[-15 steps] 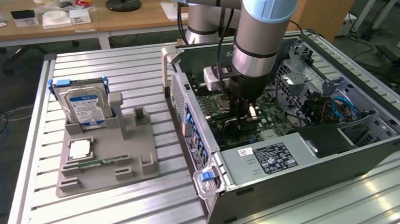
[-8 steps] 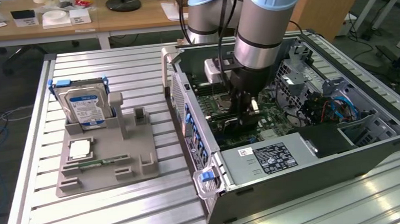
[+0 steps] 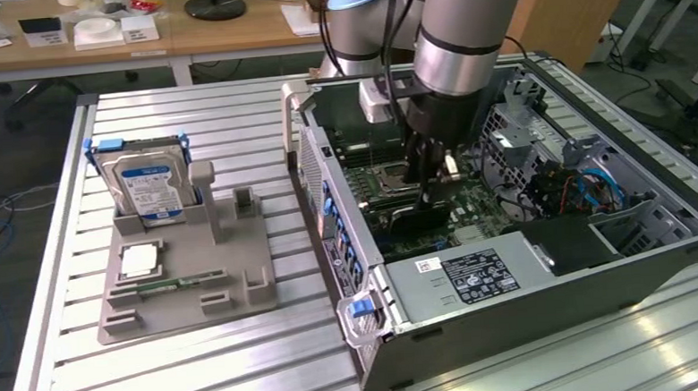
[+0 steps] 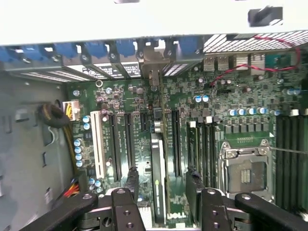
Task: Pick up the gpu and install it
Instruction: 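Insert the gpu into the slot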
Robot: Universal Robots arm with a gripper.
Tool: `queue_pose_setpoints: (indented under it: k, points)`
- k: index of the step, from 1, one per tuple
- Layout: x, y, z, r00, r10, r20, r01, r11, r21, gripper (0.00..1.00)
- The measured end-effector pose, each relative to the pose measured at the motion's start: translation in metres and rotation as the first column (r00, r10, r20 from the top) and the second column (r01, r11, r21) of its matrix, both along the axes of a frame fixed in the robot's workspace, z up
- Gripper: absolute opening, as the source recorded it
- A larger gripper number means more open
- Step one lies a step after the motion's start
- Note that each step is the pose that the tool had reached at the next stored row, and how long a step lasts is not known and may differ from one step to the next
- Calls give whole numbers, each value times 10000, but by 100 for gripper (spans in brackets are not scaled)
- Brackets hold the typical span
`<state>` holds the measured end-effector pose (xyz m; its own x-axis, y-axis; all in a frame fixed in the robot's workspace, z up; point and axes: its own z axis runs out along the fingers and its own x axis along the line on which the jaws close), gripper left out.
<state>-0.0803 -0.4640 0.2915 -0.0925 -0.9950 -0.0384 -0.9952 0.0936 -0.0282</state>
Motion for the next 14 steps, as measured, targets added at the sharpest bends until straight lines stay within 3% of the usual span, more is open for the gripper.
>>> queue_pose_setpoints:
  k: [9,14]
  points:
    - [0,0,280,10000,0,-1,0,10000,-14,52]
    - [0,0,290,10000,0,-1,0,10000,-16,52]
